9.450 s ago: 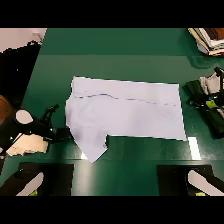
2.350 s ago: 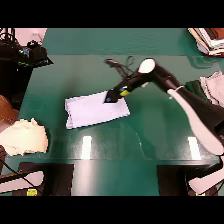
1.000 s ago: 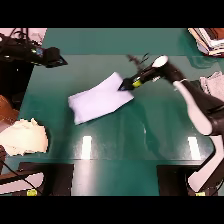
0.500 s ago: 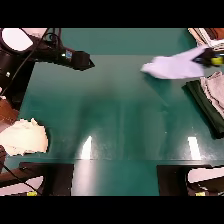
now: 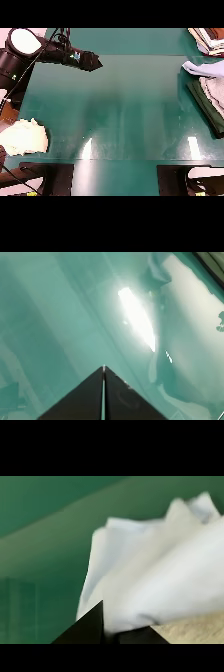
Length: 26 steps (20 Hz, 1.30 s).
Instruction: Fold the shirts.
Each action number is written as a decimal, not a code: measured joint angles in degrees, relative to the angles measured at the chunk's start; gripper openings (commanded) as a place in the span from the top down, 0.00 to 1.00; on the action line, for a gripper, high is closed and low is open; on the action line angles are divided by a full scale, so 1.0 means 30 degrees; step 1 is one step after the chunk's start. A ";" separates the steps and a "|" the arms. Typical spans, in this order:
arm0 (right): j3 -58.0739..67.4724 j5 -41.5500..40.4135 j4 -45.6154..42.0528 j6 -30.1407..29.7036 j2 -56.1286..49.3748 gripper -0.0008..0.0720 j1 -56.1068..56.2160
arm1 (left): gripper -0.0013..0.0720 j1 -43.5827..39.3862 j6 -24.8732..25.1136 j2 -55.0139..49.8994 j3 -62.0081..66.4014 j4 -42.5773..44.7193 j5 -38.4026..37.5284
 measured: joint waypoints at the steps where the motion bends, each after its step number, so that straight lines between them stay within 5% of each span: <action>1: 0.0590 -0.0015 0.0124 -0.0117 0.0007 0.97 -0.0109 | 0.95 -0.0015 0.0000 0.0000 0.0000 0.0000 0.0022; 7: 0.3927 0.1545 0.0612 -0.0444 0.0736 0.97 -0.0750 | 0.95 -0.0051 0.0000 0.0000 0.0000 0.0015 0.0124; 12: 0.1559 0.2353 0.0401 -0.0816 0.3206 0.97 -0.2106 | 0.95 -0.0051 0.0146 0.0000 0.0000 0.0044 0.0124; 17: -0.2688 0.3366 -0.2820 -0.0947 0.5894 0.95 -0.3963 | 0.95 -0.0051 0.0270 0.0000 0.0000 0.0080 0.0124; 19: -0.4787 0.3592 -0.4452 -0.0962 0.6885 0.75 -0.4699 | 0.95 -0.0051 0.0306 0.0000 0.0000 0.0080 0.0124; 22: -0.7774 0.3912 -0.6499 -0.0969 0.8058 0.65 -0.5836 | 0.95 -0.0051 0.0481 0.0000 0.0000 0.0073 0.0109; 25: -1.0105 0.4058 -0.7898 -0.0954 0.8845 0.29 -0.7016 | 0.95 -0.0051 0.0656 0.0000 0.0000 0.0073 -0.0036; 26: -1.0615 0.4051 -0.8174 -0.0962 0.8998 0.29 -0.7388 | 0.95 -0.0051 0.0692 0.0000 0.0000 0.0073 -0.0066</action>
